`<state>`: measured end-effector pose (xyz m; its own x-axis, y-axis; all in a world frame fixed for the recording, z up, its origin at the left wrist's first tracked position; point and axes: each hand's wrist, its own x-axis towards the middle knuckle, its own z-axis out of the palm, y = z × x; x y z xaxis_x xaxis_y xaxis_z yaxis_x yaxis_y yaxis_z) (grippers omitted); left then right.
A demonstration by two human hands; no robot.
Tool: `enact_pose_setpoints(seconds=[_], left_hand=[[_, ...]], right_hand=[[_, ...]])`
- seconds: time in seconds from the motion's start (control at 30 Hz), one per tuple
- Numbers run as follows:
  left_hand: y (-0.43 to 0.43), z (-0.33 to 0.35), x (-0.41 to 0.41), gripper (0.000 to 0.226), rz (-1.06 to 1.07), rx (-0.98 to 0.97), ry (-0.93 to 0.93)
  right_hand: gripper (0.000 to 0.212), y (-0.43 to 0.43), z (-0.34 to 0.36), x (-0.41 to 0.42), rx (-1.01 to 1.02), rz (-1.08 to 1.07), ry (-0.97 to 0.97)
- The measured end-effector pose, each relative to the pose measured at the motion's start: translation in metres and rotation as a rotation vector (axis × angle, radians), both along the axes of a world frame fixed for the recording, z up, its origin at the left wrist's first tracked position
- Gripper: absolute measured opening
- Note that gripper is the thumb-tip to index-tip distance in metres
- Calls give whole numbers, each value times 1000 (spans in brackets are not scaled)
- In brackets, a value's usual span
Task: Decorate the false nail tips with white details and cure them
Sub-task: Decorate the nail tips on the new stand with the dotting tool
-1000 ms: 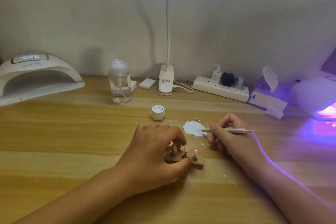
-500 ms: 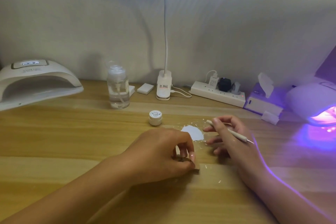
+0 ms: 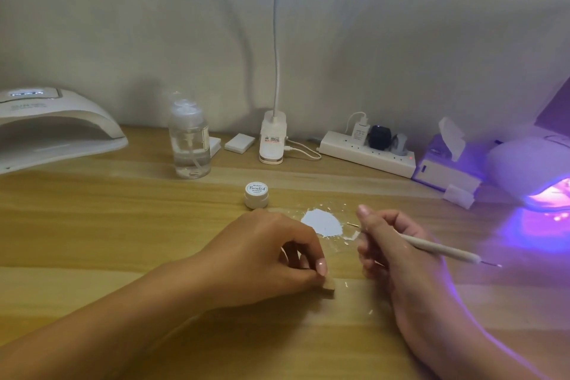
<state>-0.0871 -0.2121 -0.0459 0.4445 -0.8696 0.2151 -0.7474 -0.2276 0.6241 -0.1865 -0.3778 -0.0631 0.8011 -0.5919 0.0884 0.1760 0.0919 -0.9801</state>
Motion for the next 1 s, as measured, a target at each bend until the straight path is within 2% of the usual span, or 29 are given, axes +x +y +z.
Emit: enact_pose_setpoints(seconds=[0.1, 0.4, 0.5, 0.6, 0.73, 0.8, 0.83, 0.9, 0.93, 1.0], left_hand=[[-1, -3, -2, 6, 25, -41, -39], [1, -3, -5, 6, 88, -55, -103], [1, 5, -7, 3, 136, -13, -50], [3, 12, -16, 9, 143, 51, -52], [5, 11, -33, 20, 246, 82, -330], [3, 10, -42, 18, 258, 71, -471], [2, 11, -46, 15, 244, 62, -479], [1, 15, -47, 13, 251, 20, -435], [1, 17, -43, 14, 264, -11, -353], [3, 23, -22, 8, 248, -71, -35]], right_hand=[[34, 2, -1, 1, -49, 18, 9], [26, 1, -5, 1, -73, 33, -37], [24, 2, -9, 2, -199, 35, 25], [25, 5, -12, 0, -357, 74, 92], [24, 8, -10, -5, -417, 122, 90], [25, 11, -9, -7, -477, 110, 88], [25, 12, -9, -8, -530, 87, 87], [23, 12, -9, -9, -639, 44, 92], [23, 12, -9, -9, -654, 38, 99], [23, 12, -8, -9, -570, 59, 108]])
